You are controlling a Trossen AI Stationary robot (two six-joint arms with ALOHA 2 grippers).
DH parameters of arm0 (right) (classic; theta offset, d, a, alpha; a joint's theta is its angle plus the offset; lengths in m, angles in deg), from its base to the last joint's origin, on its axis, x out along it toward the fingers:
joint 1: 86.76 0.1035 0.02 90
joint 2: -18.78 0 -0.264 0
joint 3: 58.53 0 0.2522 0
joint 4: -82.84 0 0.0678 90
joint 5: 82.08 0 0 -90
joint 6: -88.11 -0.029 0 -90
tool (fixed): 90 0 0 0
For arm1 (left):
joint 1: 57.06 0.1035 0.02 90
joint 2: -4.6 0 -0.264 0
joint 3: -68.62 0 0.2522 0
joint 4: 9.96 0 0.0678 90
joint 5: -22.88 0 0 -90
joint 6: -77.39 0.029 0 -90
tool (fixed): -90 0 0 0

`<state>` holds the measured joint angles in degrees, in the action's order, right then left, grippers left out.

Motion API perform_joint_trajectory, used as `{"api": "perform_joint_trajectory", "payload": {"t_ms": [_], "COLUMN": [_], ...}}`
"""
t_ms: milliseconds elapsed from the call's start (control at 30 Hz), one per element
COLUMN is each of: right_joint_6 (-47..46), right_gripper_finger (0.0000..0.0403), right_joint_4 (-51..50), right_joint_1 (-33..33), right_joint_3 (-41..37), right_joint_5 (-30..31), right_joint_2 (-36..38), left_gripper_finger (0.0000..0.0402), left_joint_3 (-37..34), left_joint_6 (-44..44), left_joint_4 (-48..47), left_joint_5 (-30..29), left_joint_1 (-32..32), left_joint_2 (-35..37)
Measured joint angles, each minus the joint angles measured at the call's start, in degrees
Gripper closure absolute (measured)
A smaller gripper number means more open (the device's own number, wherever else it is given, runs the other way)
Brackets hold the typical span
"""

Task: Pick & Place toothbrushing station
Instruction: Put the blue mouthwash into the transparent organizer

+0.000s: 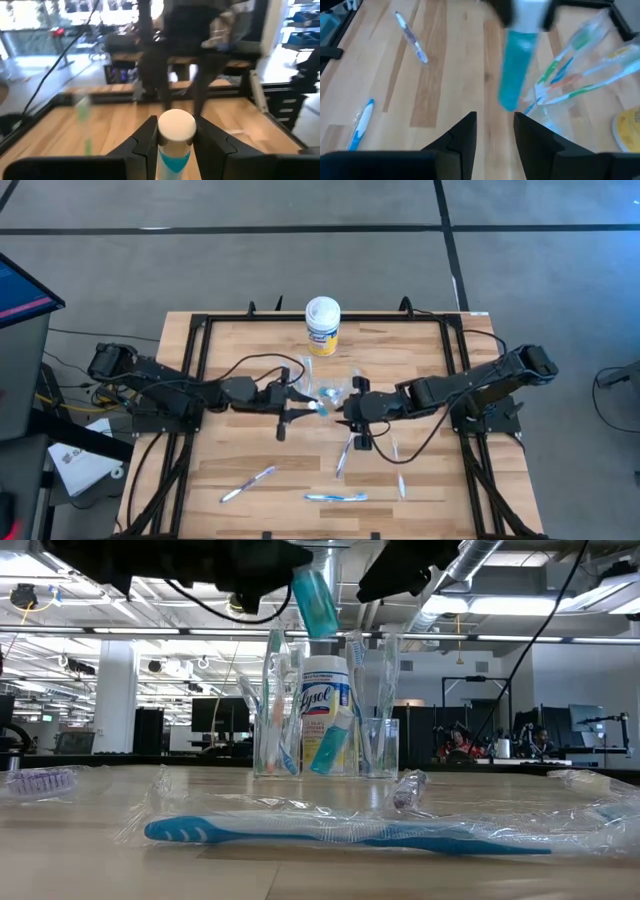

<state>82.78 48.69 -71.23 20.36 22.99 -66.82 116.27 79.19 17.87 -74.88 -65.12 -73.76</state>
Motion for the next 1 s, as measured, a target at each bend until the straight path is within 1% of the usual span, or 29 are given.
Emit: {"api": "perform_joint_trajectory", "payload": {"t_ms": [300, 533, 633, 800, 900, 1000], "right_joint_6": [0.61, 2.21, 2.77, 3.16, 4.06, 4.25], "right_gripper_finger": [0.0284, 0.0284, 0.0285, 0.0285, 0.0285, 0.0285], "right_joint_4": [0.18, 2.11, 1.76, 2.15, 1.72, 0.98], "right_joint_1": [0.9, 0.9, 0.94, 0.92, 0.81, 0.83], "right_joint_3": [0.0, 0.03, -0.04, 0.04, 0.06, 0.06], "right_joint_5": [-0.04, 0.06, 1.2, 1.73, 1.75, 1.92], "right_joint_2": [0.15, 1.53, 2.87, 4.75, 5.15, 5.02], "left_gripper_finger": [0.0315, 0.0315, 0.0315, 0.0315, 0.0315, 0.0315], "left_joint_3": [0.0, 0.0, -0.02, 1.22, 4.08, 7.71], "left_joint_6": [-2.14, -2.14, -2.11, -2.27, -2.29, -2.3], "left_joint_4": [-2.32, -3.4, -3.76, -3.79, -4.31, -8.85], "left_joint_5": [-1.33, -3.97, -5.82, -6.41, -6.37, -7.8], "left_joint_1": [1.4, 1.43, 1.5, 2.97, 3.86, 4.61], "left_joint_2": [0.0, -0.04, -0.9, -5.11, -8.84, -11.77]}}
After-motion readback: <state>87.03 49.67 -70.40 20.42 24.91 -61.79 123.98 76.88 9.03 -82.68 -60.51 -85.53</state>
